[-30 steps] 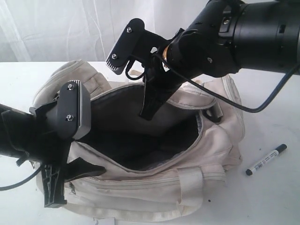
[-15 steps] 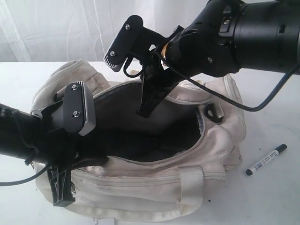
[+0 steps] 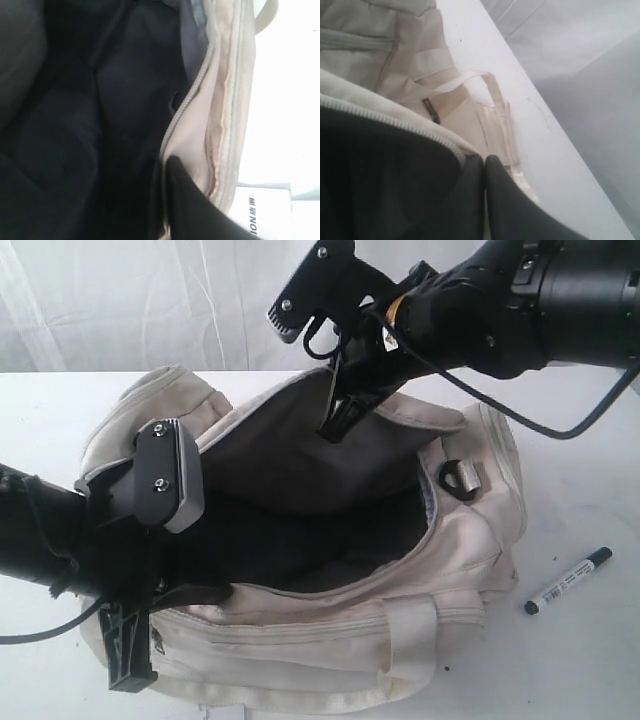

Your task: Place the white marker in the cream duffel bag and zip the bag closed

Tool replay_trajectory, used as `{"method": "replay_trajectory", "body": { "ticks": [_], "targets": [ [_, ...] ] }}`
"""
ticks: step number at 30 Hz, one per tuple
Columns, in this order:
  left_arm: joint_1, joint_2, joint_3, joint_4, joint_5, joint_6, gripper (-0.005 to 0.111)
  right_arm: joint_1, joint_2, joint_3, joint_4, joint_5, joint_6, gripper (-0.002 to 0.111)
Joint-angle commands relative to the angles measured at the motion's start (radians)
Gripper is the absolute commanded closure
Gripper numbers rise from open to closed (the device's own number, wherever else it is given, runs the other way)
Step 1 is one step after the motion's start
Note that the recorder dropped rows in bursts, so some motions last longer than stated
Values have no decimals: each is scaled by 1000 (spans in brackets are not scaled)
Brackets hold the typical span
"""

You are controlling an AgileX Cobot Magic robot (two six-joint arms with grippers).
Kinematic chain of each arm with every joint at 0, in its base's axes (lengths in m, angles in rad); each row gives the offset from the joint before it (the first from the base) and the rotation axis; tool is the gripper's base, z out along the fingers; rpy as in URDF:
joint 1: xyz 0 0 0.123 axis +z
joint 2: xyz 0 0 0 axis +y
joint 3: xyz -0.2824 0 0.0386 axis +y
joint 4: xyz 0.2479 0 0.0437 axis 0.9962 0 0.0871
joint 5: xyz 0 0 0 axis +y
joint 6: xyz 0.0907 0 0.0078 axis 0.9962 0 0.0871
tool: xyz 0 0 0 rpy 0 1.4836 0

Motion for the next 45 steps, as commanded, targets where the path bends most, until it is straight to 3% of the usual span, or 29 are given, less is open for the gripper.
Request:
{"method": "replay_trajectory", "body": {
  "ticks": [1,11,22,29,35,45],
  "targets": [
    [-6,0,9,-29,87,-12,107,-42,3,-36,-12,-65,-2,108],
    [-6,0,9,-30,102,-12,107,-90,88,-164,-12,-59,-23,108],
    [-6,0,9,-30,72,-12,107,-90,26,-169,62,165,-48,108],
    [-6,0,9,-30,48,-12,107,-90,-58,-169,452,361,-312,87],
    [-6,0,9,-39,35,-12,107,-88,-71,-169,599,554,-417,62],
    [-6,0,9,-62,36,-12,107,-8,-69,-104,605,593,-442,58]
  ]
}}
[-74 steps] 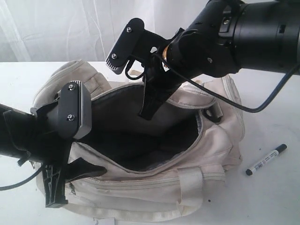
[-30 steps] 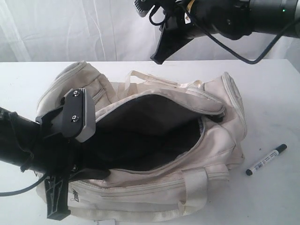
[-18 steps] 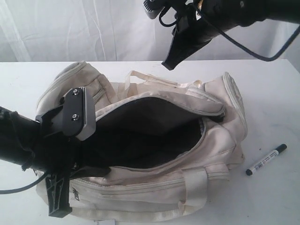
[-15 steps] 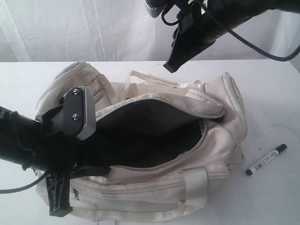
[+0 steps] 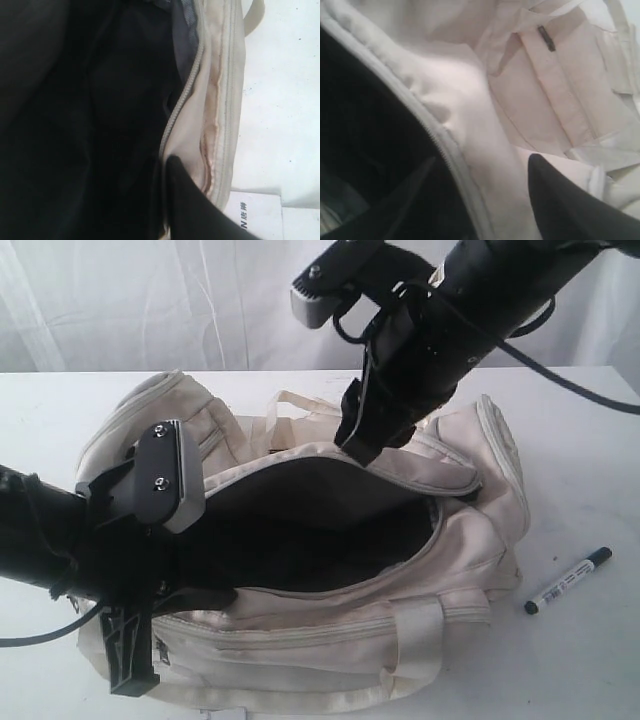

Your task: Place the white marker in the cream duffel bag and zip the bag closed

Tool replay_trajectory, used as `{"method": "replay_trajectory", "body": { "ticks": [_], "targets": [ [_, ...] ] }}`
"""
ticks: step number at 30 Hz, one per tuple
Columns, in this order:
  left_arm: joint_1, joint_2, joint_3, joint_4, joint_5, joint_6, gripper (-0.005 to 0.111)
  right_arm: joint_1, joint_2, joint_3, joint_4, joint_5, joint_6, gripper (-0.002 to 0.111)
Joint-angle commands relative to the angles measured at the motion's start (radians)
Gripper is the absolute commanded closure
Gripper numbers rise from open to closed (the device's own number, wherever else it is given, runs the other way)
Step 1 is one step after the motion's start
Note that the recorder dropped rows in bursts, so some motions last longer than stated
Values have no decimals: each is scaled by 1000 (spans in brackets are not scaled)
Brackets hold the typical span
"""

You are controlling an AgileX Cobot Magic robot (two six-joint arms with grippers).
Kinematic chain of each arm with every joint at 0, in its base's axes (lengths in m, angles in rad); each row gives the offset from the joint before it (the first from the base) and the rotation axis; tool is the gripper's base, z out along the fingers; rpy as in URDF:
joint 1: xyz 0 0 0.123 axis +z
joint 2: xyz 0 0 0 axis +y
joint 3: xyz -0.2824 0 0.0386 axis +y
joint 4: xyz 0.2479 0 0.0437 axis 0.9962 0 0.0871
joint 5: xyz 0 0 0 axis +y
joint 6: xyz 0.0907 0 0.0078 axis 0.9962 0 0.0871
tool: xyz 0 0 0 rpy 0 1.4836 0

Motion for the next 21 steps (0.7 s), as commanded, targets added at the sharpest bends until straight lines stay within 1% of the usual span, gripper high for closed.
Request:
{"method": "replay_trajectory", "body": {
  "ticks": [1,7,13,17,19,21],
  "targets": [
    [-6,0,9,-35,13,-9,107,46,-3,36,11,-20,-28,58],
    [-6,0,9,-42,13,-9,107,65,37,59,3,-156,-57,58],
    [-6,0,9,-42,13,-9,107,65,110,59,-8,-212,-90,58],
    [-6,0,9,-42,13,-9,107,65,149,59,-12,-286,-113,58],
    [-6,0,9,-42,13,-9,107,65,162,59,-16,-307,-115,63],
    [-6,0,9,-42,13,-9,107,65,166,59,-16,-326,-115,75]
  ]
}}
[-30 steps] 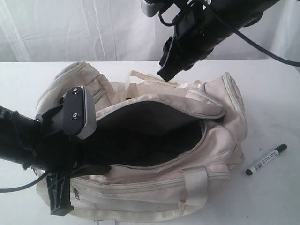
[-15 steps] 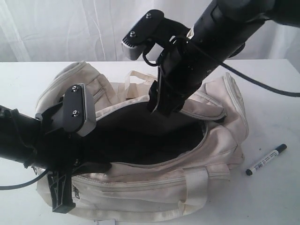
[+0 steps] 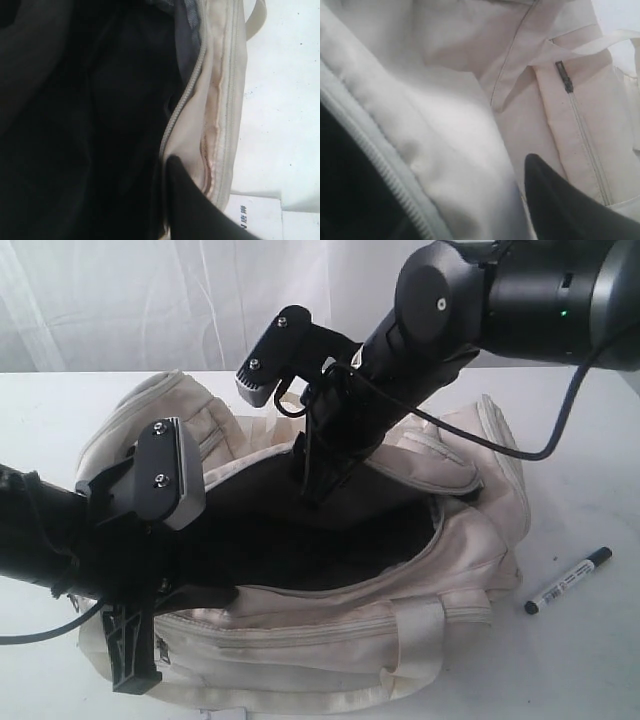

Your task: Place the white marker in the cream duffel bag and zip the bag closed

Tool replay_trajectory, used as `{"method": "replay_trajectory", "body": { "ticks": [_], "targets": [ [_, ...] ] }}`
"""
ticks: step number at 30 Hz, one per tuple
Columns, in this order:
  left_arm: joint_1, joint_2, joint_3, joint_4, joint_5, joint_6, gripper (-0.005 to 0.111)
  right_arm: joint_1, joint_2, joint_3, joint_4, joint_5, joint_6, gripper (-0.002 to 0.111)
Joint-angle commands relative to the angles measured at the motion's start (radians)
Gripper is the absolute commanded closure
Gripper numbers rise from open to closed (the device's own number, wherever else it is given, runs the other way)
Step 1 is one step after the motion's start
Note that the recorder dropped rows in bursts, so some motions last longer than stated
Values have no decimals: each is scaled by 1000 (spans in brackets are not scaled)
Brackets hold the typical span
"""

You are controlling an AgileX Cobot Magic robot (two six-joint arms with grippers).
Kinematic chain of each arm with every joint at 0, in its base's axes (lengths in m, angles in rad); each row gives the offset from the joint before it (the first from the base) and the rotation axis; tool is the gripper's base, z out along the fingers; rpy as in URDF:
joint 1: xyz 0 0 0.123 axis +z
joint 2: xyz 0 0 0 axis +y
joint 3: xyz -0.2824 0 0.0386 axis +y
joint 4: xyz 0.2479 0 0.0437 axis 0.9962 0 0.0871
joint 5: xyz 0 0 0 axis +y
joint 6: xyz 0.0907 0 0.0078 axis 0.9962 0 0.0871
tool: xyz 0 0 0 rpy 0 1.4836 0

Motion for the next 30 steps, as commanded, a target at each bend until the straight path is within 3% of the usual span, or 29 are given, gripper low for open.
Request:
{"method": "replay_trajectory", "body": {
  "ticks": [1,4,6,30],
  "targets": [
    [-6,0,9,-29,17,-7,107,1,11,4,-10,-69,-14,82],
    [-6,0,9,-29,17,-7,107,1,3,0,-10,-131,-46,100],
    [-6,0,9,-29,17,-7,107,1,2,-17,-12,-149,-67,106],
    [-6,0,9,-40,42,1,107,-169,46,-100,-38,-374,-74,107]
  ]
}}
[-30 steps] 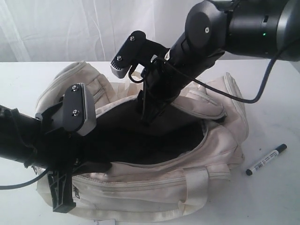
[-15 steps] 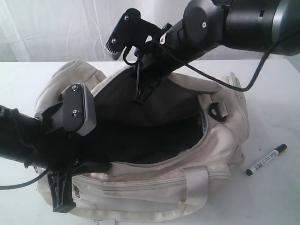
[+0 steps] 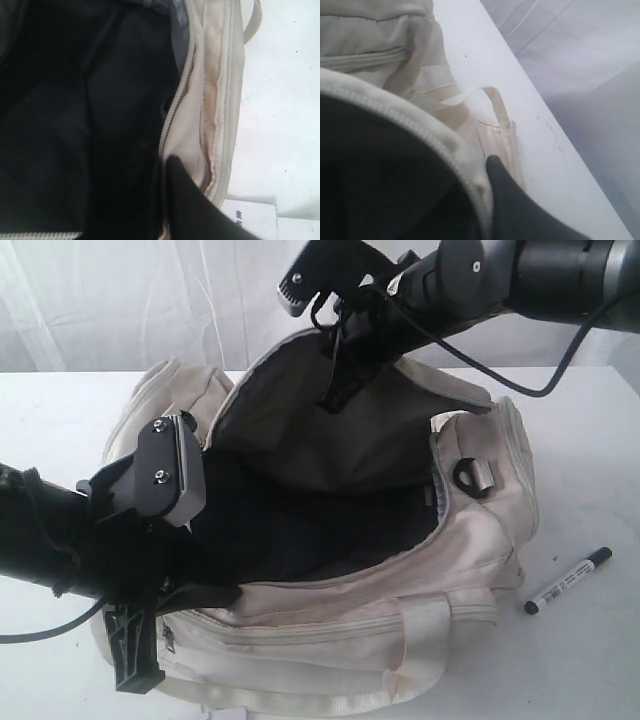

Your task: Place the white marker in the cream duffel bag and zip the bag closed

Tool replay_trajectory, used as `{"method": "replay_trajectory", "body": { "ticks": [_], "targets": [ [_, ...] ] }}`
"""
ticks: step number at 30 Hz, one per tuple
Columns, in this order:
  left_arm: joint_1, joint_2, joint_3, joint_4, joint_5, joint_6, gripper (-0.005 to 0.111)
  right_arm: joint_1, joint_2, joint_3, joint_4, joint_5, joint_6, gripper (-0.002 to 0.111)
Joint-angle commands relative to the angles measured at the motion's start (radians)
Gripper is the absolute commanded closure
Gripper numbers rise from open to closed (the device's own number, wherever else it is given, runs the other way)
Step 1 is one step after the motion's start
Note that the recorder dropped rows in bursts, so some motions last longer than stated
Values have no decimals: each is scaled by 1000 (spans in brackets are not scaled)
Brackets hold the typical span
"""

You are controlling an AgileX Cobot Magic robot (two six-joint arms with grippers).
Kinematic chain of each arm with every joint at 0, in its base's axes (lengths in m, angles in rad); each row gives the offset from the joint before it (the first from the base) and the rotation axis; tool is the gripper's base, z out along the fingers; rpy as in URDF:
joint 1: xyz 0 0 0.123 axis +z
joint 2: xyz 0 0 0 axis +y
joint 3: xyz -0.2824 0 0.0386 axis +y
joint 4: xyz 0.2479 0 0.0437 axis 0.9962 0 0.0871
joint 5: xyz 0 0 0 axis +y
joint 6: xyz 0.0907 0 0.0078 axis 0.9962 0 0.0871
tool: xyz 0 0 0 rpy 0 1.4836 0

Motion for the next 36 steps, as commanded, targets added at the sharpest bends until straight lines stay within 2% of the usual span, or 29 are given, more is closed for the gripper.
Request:
{"method": "replay_trajectory", "body": {
  "ticks": [1,19,26,30,35,36],
  "targets": [
    [-6,0,9,-18,33,-1,107,-40,10,-25,-10,-77,-5,107],
    [-6,0,9,-20,33,-2,107,-95,81,-125,-10,-78,1,107],
    [-6,0,9,-20,33,-2,107,-98,81,-125,22,77,23,106],
    [-6,0,9,-21,35,-2,107,-98,79,-125,93,131,23,94],
    [-6,0,9,-21,37,-2,107,-98,75,-125,111,198,33,61],
    [-6,0,9,-21,37,-2,107,-98,70,-125,109,209,33,57]
  ]
}}
